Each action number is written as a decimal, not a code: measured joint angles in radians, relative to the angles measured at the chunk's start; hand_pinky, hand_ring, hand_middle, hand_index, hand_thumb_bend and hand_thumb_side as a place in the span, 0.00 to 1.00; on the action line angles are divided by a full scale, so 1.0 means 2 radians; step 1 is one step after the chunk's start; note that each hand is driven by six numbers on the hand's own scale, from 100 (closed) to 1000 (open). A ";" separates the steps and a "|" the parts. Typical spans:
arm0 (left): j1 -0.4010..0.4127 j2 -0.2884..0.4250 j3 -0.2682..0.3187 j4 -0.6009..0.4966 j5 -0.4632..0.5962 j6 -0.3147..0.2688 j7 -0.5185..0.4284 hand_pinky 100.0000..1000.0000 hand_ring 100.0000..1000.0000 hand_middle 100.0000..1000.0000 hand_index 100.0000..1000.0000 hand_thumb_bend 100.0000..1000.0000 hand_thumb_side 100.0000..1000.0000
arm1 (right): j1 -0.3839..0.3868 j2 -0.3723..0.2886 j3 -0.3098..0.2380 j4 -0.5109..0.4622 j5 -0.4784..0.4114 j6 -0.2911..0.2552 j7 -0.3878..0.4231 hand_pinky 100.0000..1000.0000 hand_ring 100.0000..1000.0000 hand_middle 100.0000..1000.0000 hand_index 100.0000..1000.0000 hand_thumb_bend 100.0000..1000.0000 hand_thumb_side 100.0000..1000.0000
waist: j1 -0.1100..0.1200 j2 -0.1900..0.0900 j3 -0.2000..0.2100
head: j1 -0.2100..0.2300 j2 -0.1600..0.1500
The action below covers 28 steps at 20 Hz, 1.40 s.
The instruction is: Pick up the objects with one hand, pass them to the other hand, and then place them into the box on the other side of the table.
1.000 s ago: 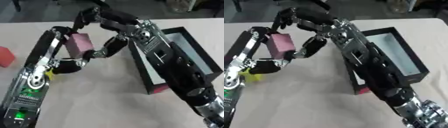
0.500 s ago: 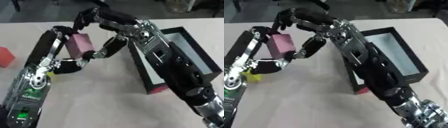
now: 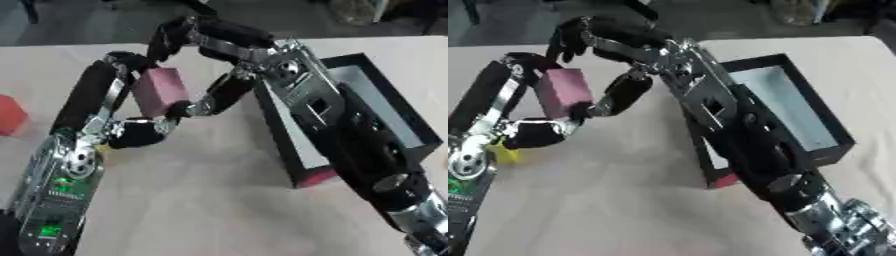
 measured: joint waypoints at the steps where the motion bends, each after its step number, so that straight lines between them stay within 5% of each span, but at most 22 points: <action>1: 0.000 0.000 0.000 0.000 0.000 0.000 0.000 0.63 0.40 0.33 0.52 0.21 0.00 | 0.000 0.000 0.000 0.000 0.000 0.000 0.000 0.71 0.67 0.66 0.69 0.34 0.00 | 0.000 0.000 0.000 | 0.000 0.000; 5: 0.000 -0.002 0.000 0.000 0.001 0.001 0.001 0.63 0.40 0.33 0.52 0.21 0.00 | 0.000 0.000 0.000 0.000 -0.002 0.001 0.000 0.71 0.67 0.66 0.69 0.34 0.00 | 0.000 0.000 0.000 | -0.002 -0.002; 7: 0.000 -0.002 0.000 0.000 0.002 0.002 0.002 0.64 0.40 0.34 0.53 0.19 0.00 | 0.000 0.000 0.000 0.000 -0.002 0.001 0.000 0.70 0.65 0.59 0.65 0.25 0.00 | 0.000 0.000 0.000 | -0.002 -0.002; 15: 0.000 -0.004 -0.001 -0.003 0.036 0.012 0.032 0.64 0.40 0.34 0.54 0.19 0.00 | 0.000 0.000 -0.001 -0.002 -0.023 0.007 -0.015 0.68 0.61 0.47 0.55 0.30 0.00 | 0.000 0.000 0.001 | -0.002 -0.002; 28: 0.000 -0.004 -0.003 -0.004 0.050 0.010 0.047 0.64 0.40 0.35 0.55 0.20 0.00 | 0.001 0.000 0.000 -0.005 -0.038 0.014 -0.026 0.69 0.63 0.54 0.63 0.29 0.00 | 0.000 0.000 0.002 | -0.002 -0.002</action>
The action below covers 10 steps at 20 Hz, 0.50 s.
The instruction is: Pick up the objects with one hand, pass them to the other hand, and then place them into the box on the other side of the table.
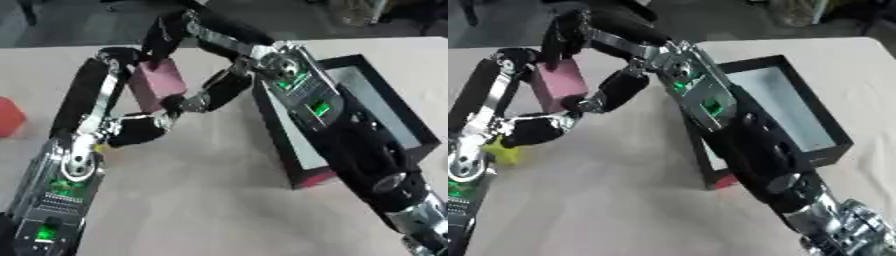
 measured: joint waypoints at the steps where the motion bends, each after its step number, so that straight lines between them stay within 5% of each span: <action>1: 0.000 0.000 0.000 0.000 0.000 0.000 0.000 0.64 0.40 0.35 0.55 0.20 0.00 | 0.000 0.000 0.000 0.000 0.000 0.000 0.000 0.69 0.63 0.54 0.63 0.29 0.00 | 0.000 0.000 0.000 | 0.000 0.000; 3: 0.000 0.000 0.000 0.000 0.000 0.000 0.000 0.63 0.39 0.34 0.55 0.21 0.00 | 0.001 0.000 0.000 0.000 0.000 -0.001 0.001 0.74 0.71 0.66 0.76 0.30 0.00 | 0.000 0.000 0.000 | 0.000 0.000; 10: 0.000 -0.005 0.000 0.000 -0.007 0.006 0.004 0.63 0.39 0.34 0.55 0.22 0.00 | 0.001 -0.001 -0.004 -0.012 0.024 -0.009 0.009 0.74 0.69 0.61 0.75 0.32 0.00 | 0.000 0.000 0.000 | 0.000 0.000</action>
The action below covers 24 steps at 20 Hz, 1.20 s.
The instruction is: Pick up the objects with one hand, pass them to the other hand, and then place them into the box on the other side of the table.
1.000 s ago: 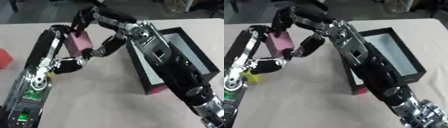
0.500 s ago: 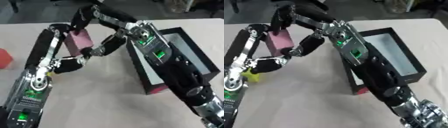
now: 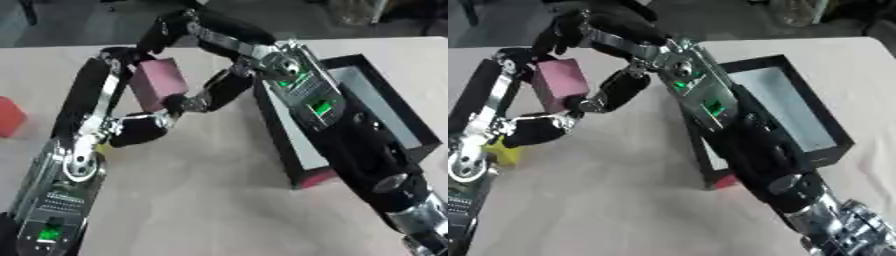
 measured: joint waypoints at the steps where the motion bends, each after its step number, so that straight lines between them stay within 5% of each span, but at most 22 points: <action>1: 0.000 -0.002 0.000 0.000 -0.001 0.001 0.001 0.62 0.38 0.33 0.55 0.22 0.00 | 0.001 0.000 0.000 -0.002 0.003 -0.001 -0.001 0.73 0.69 0.60 0.75 0.32 0.00 | 0.000 0.000 0.000 | 0.000 0.000; 24: -0.003 -0.012 -0.003 0.004 -0.023 0.027 0.000 0.60 0.36 0.28 0.53 0.26 0.00 | 0.007 0.001 0.000 -0.064 0.019 0.007 -0.011 0.71 0.65 0.48 0.71 0.34 0.00 | 0.000 0.000 -0.005 | 0.000 0.000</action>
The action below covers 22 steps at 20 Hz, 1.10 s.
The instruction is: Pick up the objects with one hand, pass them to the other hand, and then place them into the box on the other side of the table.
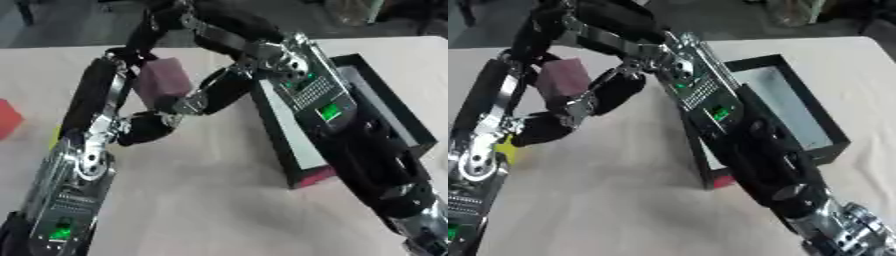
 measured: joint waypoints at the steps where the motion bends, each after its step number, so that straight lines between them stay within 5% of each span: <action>1: 0.000 0.000 0.000 0.000 -0.001 0.001 0.000 0.60 0.36 0.28 0.53 0.26 0.00 | 0.000 0.000 0.000 0.000 0.002 0.000 0.000 0.71 0.65 0.47 0.71 0.34 0.00 | 0.000 0.000 0.000 | 0.000 0.000; 15: 0.000 0.000 0.000 -0.001 -0.004 0.005 -0.003 0.60 0.36 0.28 0.53 0.26 0.00 | 0.004 0.000 -0.001 0.003 0.017 -0.007 0.000 0.72 0.66 0.30 0.71 0.34 0.00 | 0.000 0.000 0.000 | 0.000 -0.001; 22: 0.001 0.000 0.000 -0.004 -0.004 0.006 -0.004 0.60 0.36 0.28 0.53 0.26 0.00 | 0.005 0.000 -0.001 0.008 0.027 -0.014 -0.003 0.74 0.71 0.39 0.73 0.35 0.00 | 0.000 0.000 0.000 | 0.000 -0.001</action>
